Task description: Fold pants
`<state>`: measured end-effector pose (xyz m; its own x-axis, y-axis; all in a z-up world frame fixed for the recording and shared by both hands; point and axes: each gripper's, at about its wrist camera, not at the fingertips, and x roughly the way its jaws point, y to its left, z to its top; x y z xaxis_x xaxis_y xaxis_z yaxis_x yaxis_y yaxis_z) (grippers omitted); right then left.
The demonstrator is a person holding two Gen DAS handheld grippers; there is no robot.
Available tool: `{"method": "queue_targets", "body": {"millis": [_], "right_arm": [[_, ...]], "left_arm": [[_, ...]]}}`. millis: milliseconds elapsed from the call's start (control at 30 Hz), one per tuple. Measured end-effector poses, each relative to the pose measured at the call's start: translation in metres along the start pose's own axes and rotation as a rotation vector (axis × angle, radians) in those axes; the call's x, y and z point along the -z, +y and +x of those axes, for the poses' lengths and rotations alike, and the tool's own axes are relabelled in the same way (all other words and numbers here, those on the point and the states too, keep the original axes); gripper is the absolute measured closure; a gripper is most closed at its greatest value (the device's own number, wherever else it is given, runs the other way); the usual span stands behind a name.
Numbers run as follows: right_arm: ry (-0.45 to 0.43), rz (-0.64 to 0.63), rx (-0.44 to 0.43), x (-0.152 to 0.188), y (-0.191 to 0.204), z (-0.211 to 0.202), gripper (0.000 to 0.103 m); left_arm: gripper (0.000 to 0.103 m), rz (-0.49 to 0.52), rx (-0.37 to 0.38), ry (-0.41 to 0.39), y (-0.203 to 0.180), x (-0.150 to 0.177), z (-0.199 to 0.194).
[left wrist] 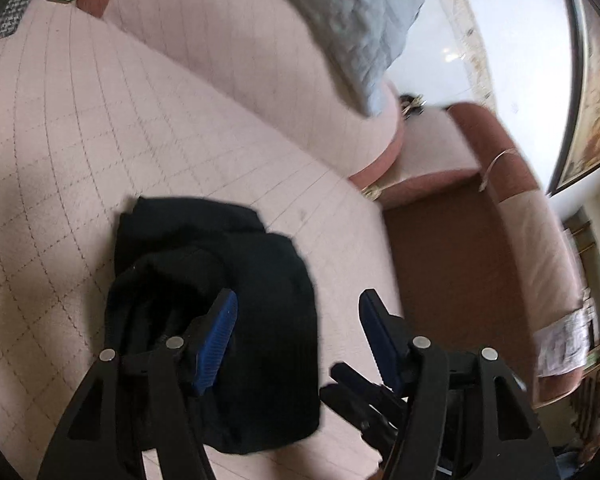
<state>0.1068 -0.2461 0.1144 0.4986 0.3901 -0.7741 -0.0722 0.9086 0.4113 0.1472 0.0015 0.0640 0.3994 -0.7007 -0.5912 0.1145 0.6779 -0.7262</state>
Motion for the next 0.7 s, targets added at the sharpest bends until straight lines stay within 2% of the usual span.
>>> {"method": "queue_targets", "body": {"millis": [200, 333, 400, 500, 567, 700], "right_arm": [[0.061, 0.028, 0.057, 0.014, -0.026, 0.021, 0.040], [0.077, 0.032, 0.061, 0.016, -0.032, 0.033, 0.036], [0.080, 0.028, 0.075, 0.018, -0.032, 0.036, 0.032], [0.082, 0.046, 0.081, 0.020, -0.035, 0.038, 0.025], [0.080, 0.035, 0.082, 0.019, -0.033, 0.036, 0.024], [0.043, 0.013, 0.115, 0.017, -0.025, 0.016, 0.024]], "left_arm": [[0.041, 0.140, -0.274, -0.026, 0.019, -0.013, 0.019], [0.041, 0.267, -0.389, -0.037, 0.021, -0.016, 0.033], [0.035, 0.320, -0.422, -0.033, 0.023, -0.015, 0.039], [0.031, 0.297, -0.400, -0.015, 0.032, -0.018, 0.039], [0.031, 0.230, -0.347, -0.002, 0.039, -0.022, 0.029], [0.031, 0.105, -0.302, -0.014, 0.051, -0.022, -0.008]]}}
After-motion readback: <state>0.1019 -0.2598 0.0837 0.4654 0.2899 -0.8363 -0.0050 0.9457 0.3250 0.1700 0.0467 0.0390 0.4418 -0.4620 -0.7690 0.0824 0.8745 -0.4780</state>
